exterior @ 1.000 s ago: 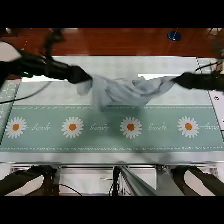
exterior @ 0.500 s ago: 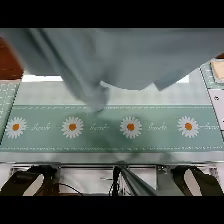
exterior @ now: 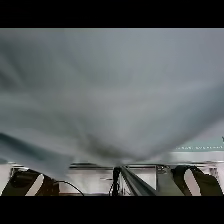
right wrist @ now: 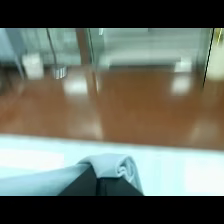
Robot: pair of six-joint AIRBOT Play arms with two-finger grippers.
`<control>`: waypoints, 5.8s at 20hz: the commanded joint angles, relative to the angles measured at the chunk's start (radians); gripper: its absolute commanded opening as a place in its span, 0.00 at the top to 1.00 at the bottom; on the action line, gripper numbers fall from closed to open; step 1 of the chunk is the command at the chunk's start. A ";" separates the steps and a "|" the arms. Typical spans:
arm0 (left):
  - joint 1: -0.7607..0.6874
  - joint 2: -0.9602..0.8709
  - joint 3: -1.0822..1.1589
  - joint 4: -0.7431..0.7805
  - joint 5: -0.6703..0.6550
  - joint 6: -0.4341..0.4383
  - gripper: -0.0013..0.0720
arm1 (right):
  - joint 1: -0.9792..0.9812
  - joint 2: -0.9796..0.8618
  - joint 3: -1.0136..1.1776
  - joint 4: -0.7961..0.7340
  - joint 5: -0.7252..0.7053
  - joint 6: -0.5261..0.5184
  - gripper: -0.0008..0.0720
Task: Fold the shirts.
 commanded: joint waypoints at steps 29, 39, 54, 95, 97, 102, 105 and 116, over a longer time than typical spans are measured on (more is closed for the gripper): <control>-0.072 -0.924 -0.583 0.001 0.896 0.336 0.95 | 0.203 -1.130 -0.226 -0.171 -0.407 -0.161 0.95; -0.042 -0.918 -0.497 0.054 0.615 0.259 0.18 | 0.207 -1.083 -0.213 -0.201 -0.261 -0.189 0.26; 0.429 -0.473 -1.238 -0.177 -0.082 0.251 0.15 | -0.126 -0.878 -0.377 -0.246 -0.113 -0.195 0.26; 0.111 -0.724 -1.282 -0.255 0.204 0.312 0.95 | -0.056 -0.879 -1.052 -0.013 -0.310 -0.336 0.44; 0.111 -0.724 -1.247 -0.255 0.203 0.312 0.95 | 0.000 -0.879 -1.051 0.000 -0.334 -0.327 0.86; 0.113 -0.681 -1.091 -0.256 0.111 0.329 0.95 | 0.026 -0.740 -1.009 0.109 -0.253 -0.381 0.95; 0.114 -0.533 -0.879 -0.257 0.088 0.307 0.95 | 0.026 -0.520 -0.898 0.149 -0.211 -0.382 0.95; 0.155 -0.152 0.127 -0.001 0.035 0.186 0.95 | 0.026 -0.049 -0.009 -0.003 -0.166 -0.052 0.95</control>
